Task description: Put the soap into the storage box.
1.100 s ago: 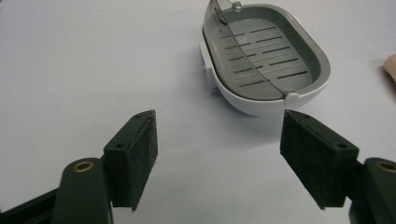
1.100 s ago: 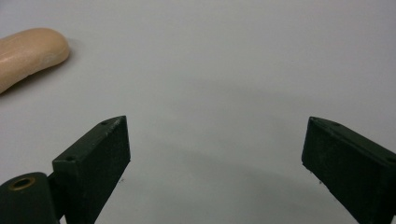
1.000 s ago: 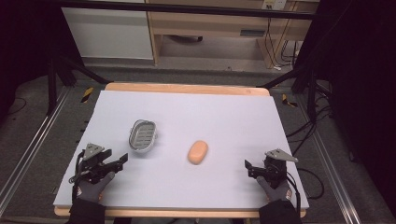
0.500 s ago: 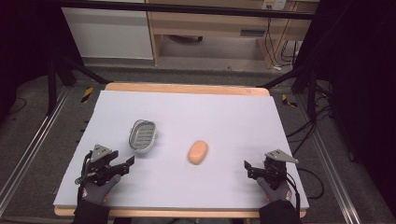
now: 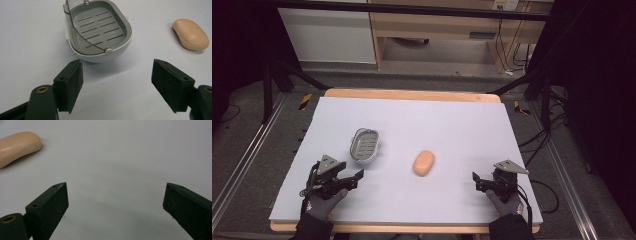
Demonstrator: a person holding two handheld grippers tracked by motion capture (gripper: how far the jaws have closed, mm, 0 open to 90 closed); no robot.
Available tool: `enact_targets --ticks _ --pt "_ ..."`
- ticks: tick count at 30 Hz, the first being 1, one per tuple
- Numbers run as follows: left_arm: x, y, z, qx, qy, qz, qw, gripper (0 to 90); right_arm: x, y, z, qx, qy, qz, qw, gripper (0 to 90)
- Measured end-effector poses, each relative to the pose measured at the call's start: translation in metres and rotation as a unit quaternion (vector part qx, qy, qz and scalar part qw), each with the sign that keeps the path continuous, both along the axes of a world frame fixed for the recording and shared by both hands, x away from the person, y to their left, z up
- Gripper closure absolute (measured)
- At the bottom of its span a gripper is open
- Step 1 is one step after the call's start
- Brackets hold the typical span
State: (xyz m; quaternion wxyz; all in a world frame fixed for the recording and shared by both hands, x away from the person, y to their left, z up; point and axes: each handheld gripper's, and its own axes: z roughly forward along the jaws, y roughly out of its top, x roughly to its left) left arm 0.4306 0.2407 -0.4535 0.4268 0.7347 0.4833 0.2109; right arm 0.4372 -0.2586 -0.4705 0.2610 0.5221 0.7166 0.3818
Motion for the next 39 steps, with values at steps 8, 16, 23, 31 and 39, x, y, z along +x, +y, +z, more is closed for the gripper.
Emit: enact_targets --ticks 8,16,23,31,39 --pt "-0.001 -0.01 0.0 0.0 -0.002 -0.016 0.9999 26.7 -0.001 0.0 0.0 0.002 -0.002 -0.001 1.0 6.2" --pt "-0.001 -0.017 0.001 0.006 -0.001 -0.022 0.9998 25.2 0.0 0.0 0.0 0.001 0.0 0.0 1.0 6.1" --pt "0.0 -0.029 0.002 0.007 0.0 -0.034 0.9994 24.5 -0.001 0.002 0.0 -0.004 -0.003 0.002 1.0 5.9" --pt "0.0 -0.037 0.003 0.006 -0.003 -0.043 0.9991 24.5 0.0 0.003 0.001 -0.003 -0.006 -0.001 1.0 5.5" --pt "0.001 -0.046 0.005 0.007 -0.003 -0.051 0.9987 24.4 -0.001 0.003 0.002 -0.004 -0.008 -0.001 1.0 5.3"
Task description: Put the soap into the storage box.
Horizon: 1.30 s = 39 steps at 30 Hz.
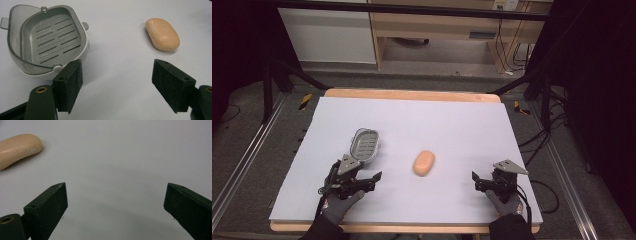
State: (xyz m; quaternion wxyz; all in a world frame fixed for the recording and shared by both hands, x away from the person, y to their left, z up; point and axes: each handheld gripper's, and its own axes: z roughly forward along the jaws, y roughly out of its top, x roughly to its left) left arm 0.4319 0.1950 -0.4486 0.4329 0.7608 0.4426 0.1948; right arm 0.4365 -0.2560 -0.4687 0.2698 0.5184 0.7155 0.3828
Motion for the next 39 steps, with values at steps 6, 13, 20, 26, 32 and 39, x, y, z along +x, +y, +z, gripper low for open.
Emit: enact_targets --ticks 6,13,20,26,32,39 --pt "0.0 -0.006 0.003 0.002 -0.003 -0.009 1.0 24.4 0.0 0.001 -0.001 -0.005 0.004 -0.001 1.0 5.3" --pt "0.005 -0.013 0.016 -0.005 -0.012 -0.017 0.9998 24.1 -0.001 0.001 0.0 -0.003 0.006 -0.001 1.0 5.3" --pt "0.012 -0.027 0.027 -0.01 -0.021 -0.025 0.9994 23.8 -0.001 0.001 0.001 -0.007 0.002 -0.002 1.0 5.3" --pt "0.017 -0.04 0.031 -0.013 -0.026 -0.031 0.9991 23.8 -0.001 0.001 0.001 -0.008 0.002 -0.002 1.0 5.3" --pt "0.022 -0.051 0.031 -0.012 -0.023 -0.039 0.9989 23.9 -0.001 0.001 0.001 -0.007 0.004 -0.003 1.0 5.3" --pt "0.029 -0.061 0.03 -0.013 -0.016 -0.048 0.9986 24.5 -0.001 0.001 0.001 -0.007 0.004 -0.003 1.0 5.3"
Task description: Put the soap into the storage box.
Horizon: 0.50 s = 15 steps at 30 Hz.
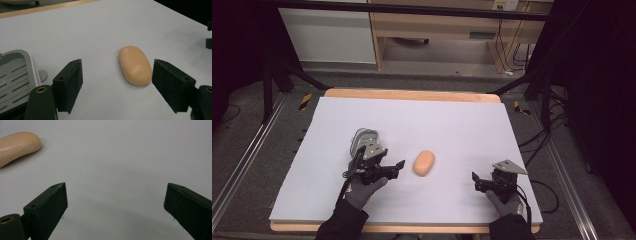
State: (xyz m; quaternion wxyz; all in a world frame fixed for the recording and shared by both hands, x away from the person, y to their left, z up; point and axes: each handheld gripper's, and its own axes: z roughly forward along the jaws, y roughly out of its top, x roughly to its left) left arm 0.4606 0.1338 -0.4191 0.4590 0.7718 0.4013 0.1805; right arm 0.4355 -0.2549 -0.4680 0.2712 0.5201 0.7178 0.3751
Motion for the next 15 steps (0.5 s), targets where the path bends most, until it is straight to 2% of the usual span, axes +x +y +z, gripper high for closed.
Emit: enact_targets --ticks 10,15 --pt "0.008 -0.01 -0.001 0.003 0.001 -0.002 1.0 24.4 0.0 0.0 0.0 0.0 -0.001 0.0 1.0 5.3" --pt "0.014 -0.018 -0.003 0.012 0.005 -0.007 0.9999 24.2 0.0 0.0 0.0 0.0 0.0 0.001 1.0 5.4"
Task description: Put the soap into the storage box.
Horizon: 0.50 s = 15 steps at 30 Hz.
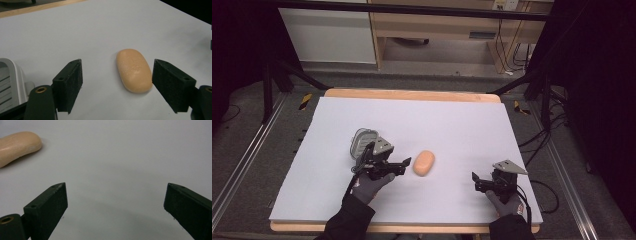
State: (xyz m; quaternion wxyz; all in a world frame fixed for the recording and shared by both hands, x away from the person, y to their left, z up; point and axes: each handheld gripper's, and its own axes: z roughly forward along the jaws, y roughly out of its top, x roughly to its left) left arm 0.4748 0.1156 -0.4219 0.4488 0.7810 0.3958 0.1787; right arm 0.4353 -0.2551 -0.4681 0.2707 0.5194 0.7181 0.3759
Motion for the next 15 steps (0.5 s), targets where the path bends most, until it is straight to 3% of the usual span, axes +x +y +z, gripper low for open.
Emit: enact_targets --ticks 9,15 --pt "0.007 -0.012 -0.003 0.002 0.01 -0.006 0.9999 24.7 0.0 0.0 0.0 0.001 0.001 0.001 1.0 5.4" --pt "0.011 -0.025 -0.004 0.015 0.014 -0.015 0.9997 24.9 0.0 0.0 0.0 0.002 0.002 0.002 1.0 5.4"
